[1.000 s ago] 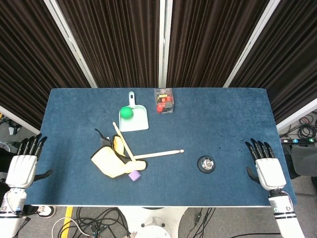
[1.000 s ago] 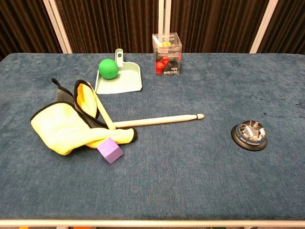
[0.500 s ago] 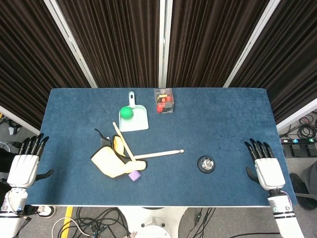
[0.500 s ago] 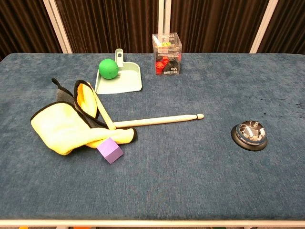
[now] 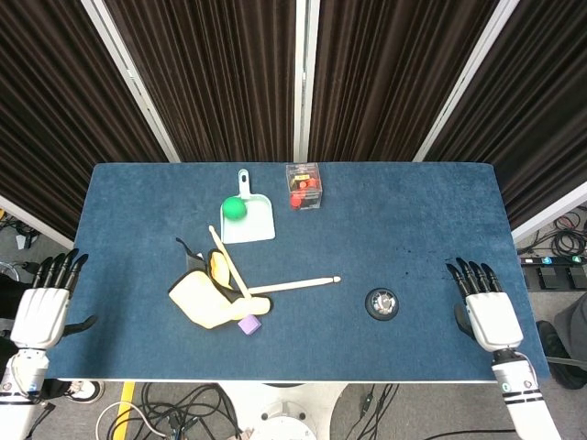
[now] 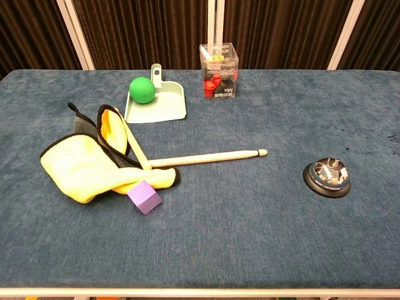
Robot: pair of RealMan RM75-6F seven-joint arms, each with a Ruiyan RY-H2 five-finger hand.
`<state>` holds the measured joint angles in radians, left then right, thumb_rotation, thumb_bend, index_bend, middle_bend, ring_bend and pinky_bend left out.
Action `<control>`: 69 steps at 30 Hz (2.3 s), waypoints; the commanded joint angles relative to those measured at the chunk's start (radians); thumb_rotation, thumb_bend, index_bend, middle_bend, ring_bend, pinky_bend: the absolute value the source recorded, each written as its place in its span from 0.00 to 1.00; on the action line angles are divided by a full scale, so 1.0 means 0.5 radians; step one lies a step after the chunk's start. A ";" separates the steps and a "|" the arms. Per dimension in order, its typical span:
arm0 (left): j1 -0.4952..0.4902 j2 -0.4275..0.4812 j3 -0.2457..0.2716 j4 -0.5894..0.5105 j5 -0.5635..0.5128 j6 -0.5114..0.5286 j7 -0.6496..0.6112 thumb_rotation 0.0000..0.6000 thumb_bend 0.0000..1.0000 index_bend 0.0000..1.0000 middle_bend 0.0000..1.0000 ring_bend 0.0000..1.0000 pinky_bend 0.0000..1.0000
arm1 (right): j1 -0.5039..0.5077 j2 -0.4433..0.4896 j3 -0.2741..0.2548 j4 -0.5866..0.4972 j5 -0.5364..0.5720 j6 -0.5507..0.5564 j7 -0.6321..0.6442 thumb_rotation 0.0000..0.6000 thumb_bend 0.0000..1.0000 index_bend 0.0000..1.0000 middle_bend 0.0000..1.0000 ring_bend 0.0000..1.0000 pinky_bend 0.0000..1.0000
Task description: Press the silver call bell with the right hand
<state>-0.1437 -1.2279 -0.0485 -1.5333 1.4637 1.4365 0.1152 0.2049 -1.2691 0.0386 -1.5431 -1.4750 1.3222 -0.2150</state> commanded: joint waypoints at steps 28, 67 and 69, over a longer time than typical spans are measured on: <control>0.023 0.012 0.000 0.034 -0.031 -0.001 -0.052 1.00 0.00 0.00 0.00 0.00 0.06 | 0.165 -0.159 -0.194 -0.070 -0.056 -0.412 -0.377 1.00 1.00 0.00 0.89 0.83 0.79; 0.027 0.031 -0.004 0.063 -0.028 -0.003 -0.104 1.00 0.00 0.00 0.00 0.00 0.06 | 0.226 -0.259 -0.175 -0.044 0.092 -0.476 -0.522 1.00 1.00 0.00 0.89 0.83 0.79; 0.031 0.033 -0.003 0.069 -0.033 -0.003 -0.111 1.00 0.00 0.00 0.00 0.00 0.06 | 0.222 -0.267 -0.183 -0.039 0.114 -0.486 -0.539 1.00 1.00 0.00 0.89 0.83 0.79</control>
<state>-0.1283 -1.2114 -0.0501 -1.4994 1.4476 1.4349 0.0602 0.3163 -1.4005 -0.0509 -1.5640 -1.4208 1.0814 -0.4816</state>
